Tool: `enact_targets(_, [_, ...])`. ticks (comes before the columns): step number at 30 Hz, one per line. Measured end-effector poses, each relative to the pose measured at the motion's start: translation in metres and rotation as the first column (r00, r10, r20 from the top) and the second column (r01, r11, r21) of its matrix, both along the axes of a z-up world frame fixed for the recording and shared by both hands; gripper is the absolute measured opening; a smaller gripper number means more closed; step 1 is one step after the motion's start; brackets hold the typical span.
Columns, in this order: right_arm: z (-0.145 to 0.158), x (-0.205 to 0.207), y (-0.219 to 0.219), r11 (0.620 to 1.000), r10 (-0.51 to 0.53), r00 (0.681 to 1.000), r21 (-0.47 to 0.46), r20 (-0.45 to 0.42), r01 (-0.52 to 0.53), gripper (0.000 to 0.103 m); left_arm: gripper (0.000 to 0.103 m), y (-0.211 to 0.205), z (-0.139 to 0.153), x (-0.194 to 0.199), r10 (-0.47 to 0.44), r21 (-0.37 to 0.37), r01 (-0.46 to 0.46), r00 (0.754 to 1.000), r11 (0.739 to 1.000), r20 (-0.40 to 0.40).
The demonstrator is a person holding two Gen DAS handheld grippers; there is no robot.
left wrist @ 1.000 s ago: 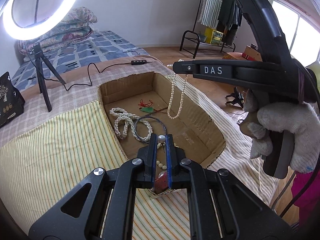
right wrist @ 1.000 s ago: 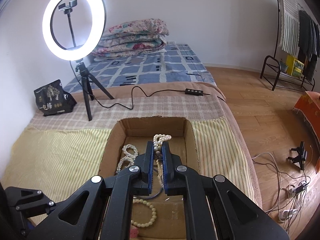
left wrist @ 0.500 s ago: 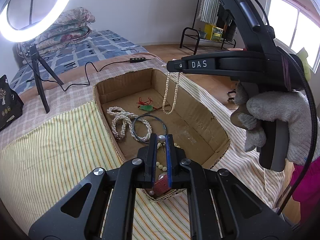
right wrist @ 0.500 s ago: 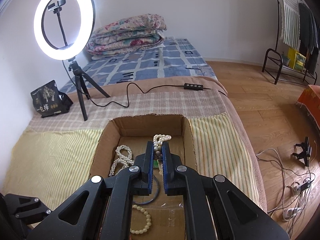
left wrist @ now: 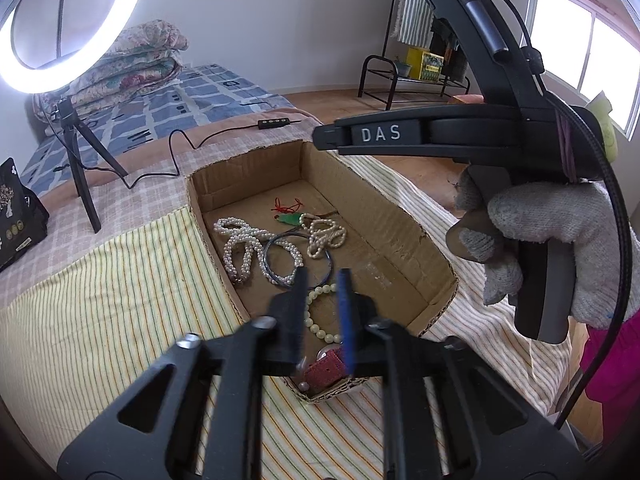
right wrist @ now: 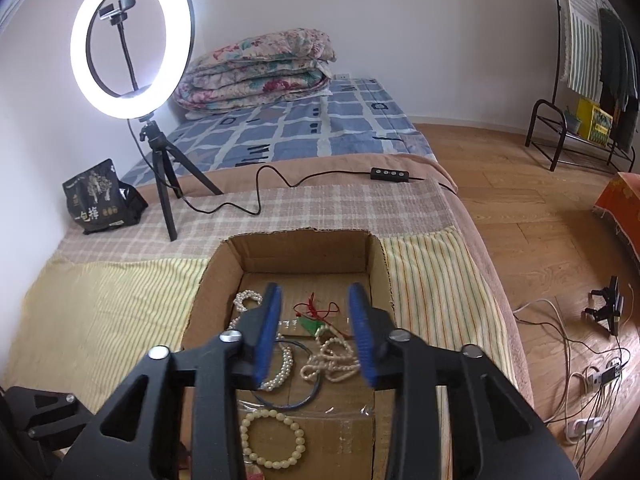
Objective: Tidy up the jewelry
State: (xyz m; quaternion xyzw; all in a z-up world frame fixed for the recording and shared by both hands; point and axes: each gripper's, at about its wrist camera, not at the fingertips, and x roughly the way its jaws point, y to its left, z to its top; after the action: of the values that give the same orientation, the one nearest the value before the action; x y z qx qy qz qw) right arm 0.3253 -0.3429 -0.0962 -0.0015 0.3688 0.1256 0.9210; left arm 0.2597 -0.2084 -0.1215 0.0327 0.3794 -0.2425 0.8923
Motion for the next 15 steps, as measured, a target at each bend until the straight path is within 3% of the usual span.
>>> enact_targets(1, [0.0003, -0.0003, 0.0011, 1.0, -0.002, 1.0, -0.006, 0.0, 0.002, 0.046, 0.052, 0.0002, 0.0007, -0.0008, 0.002, -0.003, -0.002, 1.0, 1.0, 0.005])
enact_targets(2, [0.0008, -0.0001, 0.0016, 1.0, -0.008, 1.0, -0.015, 0.0, 0.008, 0.05, 0.061, 0.0006, 0.0018, -0.0019, 0.006, -0.007, -0.006, 1.0, 1.0, 0.015])
enact_targets(4, [0.0022, -0.0008, 0.0026, 0.999, -0.023, 1.0, -0.033, 0.012, 0.023, 0.068, 0.062, 0.0011, 0.0046, -0.004, 0.01, -0.009, -0.009, 0.999, 1.0, 0.034])
enact_targets(6, [0.0043, -0.0022, 0.0031, 0.998, -0.034, 0.999, -0.048, 0.029, 0.036, 0.073, 0.063, 0.0004, 0.0058, -0.0043, 0.007, -0.004, -0.007, 0.999, 1.0, 0.036])
enact_targets(7, [0.005, -0.0023, 0.0035, 0.998, -0.041, 0.999, -0.055, 0.032, 0.043, 0.076, 0.069, 0.0005, 0.0058, -0.0043, 0.008, -0.002, -0.008, 0.999, 1.0, 0.036])
enact_targets(9, [0.0057, -0.002, 0.0036, 0.996, -0.056, 0.998, -0.066, 0.032, 0.058, 0.08, 0.078, 0.0009, 0.0055, -0.0048, 0.017, 0.003, -0.018, 0.999, 1.0, 0.042])
enact_targets(15, [0.0074, -0.0041, 0.0053, 0.994, -0.068, 0.997, -0.082, 0.03, 0.07, 0.08, 0.079, 0.0036, 0.0078, -0.0065, 0.028, 0.015, -0.029, 0.998, 0.999, 0.047])
